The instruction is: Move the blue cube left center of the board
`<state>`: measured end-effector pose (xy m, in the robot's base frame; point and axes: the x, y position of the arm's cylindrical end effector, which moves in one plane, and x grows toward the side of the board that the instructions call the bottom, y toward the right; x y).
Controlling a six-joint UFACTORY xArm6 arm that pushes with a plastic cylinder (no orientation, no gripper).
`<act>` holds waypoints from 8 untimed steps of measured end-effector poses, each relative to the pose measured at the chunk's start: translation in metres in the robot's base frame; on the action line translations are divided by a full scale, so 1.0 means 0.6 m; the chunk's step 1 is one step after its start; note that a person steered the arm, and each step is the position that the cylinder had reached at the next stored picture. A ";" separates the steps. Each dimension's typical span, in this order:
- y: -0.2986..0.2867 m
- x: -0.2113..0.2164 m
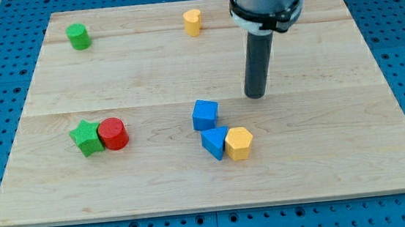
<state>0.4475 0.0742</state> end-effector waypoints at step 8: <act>-0.200 0.072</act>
<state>0.4908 -0.0458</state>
